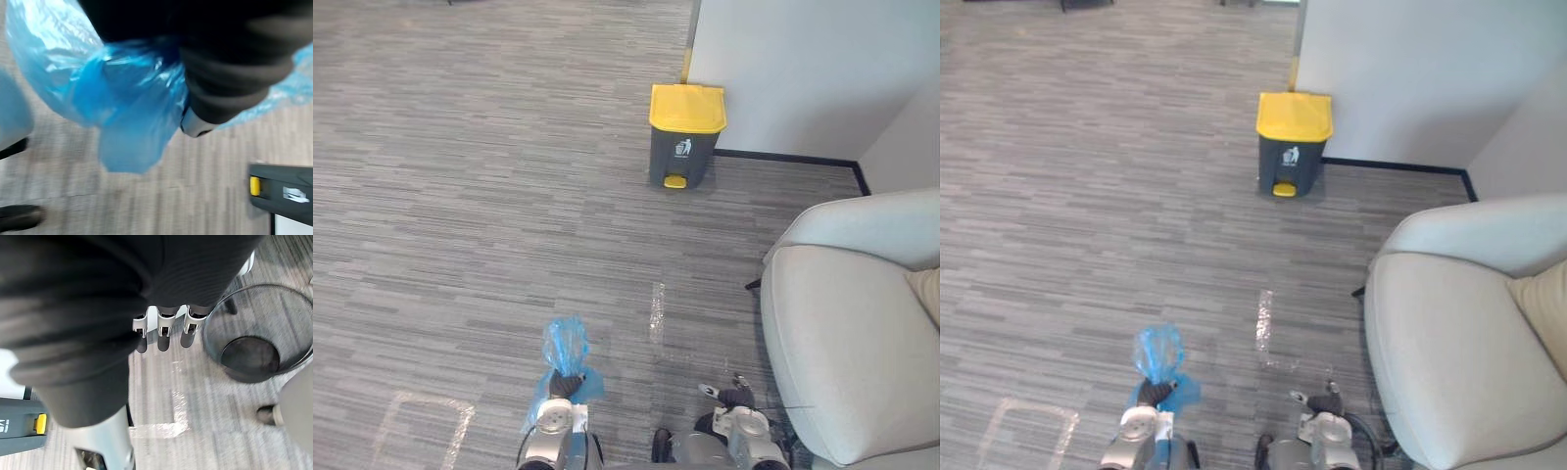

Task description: Gather rubbish on tea table into small bin, then transfer packed bag to large trash can.

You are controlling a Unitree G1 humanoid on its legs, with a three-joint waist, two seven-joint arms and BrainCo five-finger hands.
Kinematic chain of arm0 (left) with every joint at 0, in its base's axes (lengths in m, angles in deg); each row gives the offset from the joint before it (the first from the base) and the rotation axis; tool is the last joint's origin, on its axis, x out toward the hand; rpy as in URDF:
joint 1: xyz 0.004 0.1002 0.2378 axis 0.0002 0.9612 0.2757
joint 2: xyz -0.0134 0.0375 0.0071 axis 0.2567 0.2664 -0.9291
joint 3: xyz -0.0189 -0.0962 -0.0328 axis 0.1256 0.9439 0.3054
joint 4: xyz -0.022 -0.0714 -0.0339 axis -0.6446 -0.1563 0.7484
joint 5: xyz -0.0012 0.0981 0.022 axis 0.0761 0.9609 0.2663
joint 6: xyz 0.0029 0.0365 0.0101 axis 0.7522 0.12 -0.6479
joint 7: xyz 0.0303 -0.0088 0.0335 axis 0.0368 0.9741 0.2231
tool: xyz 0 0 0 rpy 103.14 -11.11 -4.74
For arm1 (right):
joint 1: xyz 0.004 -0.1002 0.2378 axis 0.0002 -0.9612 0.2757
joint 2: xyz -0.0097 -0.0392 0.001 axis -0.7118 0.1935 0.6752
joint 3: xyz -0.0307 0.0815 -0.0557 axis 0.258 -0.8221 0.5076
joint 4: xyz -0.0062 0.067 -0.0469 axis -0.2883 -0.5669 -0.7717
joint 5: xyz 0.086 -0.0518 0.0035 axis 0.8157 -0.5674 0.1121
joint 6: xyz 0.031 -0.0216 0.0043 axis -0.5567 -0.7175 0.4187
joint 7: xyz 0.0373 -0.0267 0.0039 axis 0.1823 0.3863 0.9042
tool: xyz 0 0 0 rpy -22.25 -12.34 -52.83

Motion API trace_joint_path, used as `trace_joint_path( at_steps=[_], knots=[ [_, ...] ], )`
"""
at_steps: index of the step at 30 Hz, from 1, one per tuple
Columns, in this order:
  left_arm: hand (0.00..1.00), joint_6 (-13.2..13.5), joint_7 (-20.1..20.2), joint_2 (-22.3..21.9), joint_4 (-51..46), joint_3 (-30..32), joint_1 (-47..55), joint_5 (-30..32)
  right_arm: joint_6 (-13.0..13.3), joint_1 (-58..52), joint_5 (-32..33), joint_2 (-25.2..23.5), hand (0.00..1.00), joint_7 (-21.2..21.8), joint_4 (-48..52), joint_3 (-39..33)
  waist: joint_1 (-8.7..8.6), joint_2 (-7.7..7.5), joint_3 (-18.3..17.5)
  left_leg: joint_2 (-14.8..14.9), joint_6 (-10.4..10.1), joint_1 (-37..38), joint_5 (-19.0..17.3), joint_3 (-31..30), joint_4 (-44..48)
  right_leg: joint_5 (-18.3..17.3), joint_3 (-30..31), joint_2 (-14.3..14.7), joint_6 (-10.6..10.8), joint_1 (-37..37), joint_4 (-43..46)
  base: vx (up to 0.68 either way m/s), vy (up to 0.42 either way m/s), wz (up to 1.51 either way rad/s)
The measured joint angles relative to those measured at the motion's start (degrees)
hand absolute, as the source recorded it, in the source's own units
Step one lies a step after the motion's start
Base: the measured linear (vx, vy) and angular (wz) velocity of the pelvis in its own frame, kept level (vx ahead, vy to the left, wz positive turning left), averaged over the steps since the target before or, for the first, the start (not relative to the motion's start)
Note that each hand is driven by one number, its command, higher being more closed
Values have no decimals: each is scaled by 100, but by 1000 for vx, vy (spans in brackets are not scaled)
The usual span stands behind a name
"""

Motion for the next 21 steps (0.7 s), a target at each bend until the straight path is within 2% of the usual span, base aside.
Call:
trace_joint_path(
  at_steps=[1,2,3,4,6,7,8,10,11,12,13,14,16,17,18,19,20,21],
  knots=[
    [100,2,0,-11,-1,-6,-15,1,-3,-18,0,0,0,-2,-2,0,9,6,-1,-37,19,-163,177,-40,-692,-45,152,-78,83,91,-34,370,278,-70],
    [100,4,0,-14,0,-8,-19,0,-4,-33,0,5,0,-6,-2,1,17,23,-6,-79,1,-173,527,-88,-1214,-122,283,-118,292,165,-45,455,387,-87],
    [100,8,0,-45,44,-16,-14,0,-4,-46,-3,46,0,-9,-9,-4,42,146,-30,-64,-98,-172,1433,-230,-1752,-287,500,-76,574,248,-57,354,351,-85],
    [100,-1,-2,6,186,-30,-49,-2,-56,-71,-3,49,0,1,-85,40,83,-13,-78,-191,-52,-154,1163,-91,-1503,-425,801,-270,783,249,-80,355,356,-72],
    [100,2,-1,37,194,-49,-155,1,-72,-148,-16,44,0,0,-81,-12,97,-93,-108,-352,6,-100,738,132,-1384,-405,1008,-500,799,219,49,346,343,-46],
    [100,1,-1,41,198,-75,-128,2,-95,-172,-46,46,0,6,-80,-41,137,-97,-103,-415,130,74,579,324,-1346,-363,1154,-619,872,104,432,344,332,-55],
    [100,-1,-1,53,199,-112,-92,2,-106,-233,-67,49,0,13,-79,-38,139,-101,-103,-443,170,246,439,475,-1367,-316,1252,-681,957,-47,823,324,290,-71],
    [100,-11,-4,154,196,-409,111,1,-114,-279,-85,54,0,21,-49,39,128,-89,-109,-556,272,776,207,756,-1546,149,1460,-790,1375,-719,2494,325,220,-53],
    [100,-22,-4,183,195,-488,118,1,-128,-292,-81,55,0,23,-7,26,105,-86,-106,-568,290,886,143,782,-1568,177,1441,-784,1406,-967,2983,341,134,-18],
    [100,-41,-9,189,195,-502,105,0,-113,-269,-95,55,0,16,20,15,58,-85,-88,-581,308,1049,44,783,-1608,118,1265,-775,1321,-1310,3560,402,67,-2],
    [100,-77,-14,184,197,-504,100,-1,-114,-241,-121,51,0,17,45,19,-30,-69,-68,-603,299,1310,-32,789,-1766,-49,922,-772,1097,-1708,3913,334,41,2],
    [100,-82,-14,181,198,-506,100,-1,-112,-216,-134,51,0,16,61,20,-58,-56,-59,-603,282,1429,-52,790,-1851,-121,765,-761,1036,-1835,3919,352,-4,6],
    [100,-85,-12,165,203,-504,55,-1,-106,-162,-213,54,0,13,133,23,-86,-63,-41,-595,208,1931,-101,793,-2199,-283,290,-597,832,-2251,3440,417,-59,9],
    [100,-82,-13,178,254,-497,-23,0,-100,-166,-258,55,0,11,129,23,-92,-76,-35,-582,199,2233,-96,783,-2437,-229,134,-423,741,-2383,2638,452,-89,16],
    [100,-80,-12,191,279,-499,-60,0,-94,-164,-260,60,0,11,126,27,-98,-85,-39,-587,191,2353,-93,764,-2549,-92,121,-320,711,-2428,2143,477,-129,30],
    [100,-58,-11,241,304,-505,-94,3,-93,-157,-282,68,0,10,71,48,-122,-193,-77,-734,86,2508,-58,657,-2731,545,160,-209,699,-2400,997,582,-136,28],
    [100,-62,0,199,601,-492,-263,41,-99,1,-298,276,0,17,-165,40,-138,23,-78,-668,-22,2671,16,111,-2947,1176,140,-36,257,-2280,789,577,-124,21],
    [100,-62,-2,198,619,-482,-277,47,-104,42,-297,305,0,16,-188,39,-135,58,-74,-648,-45,2652,60,73,-2948,1153,147,-11,231,-2280,769,555,-109,4]
  ],
)
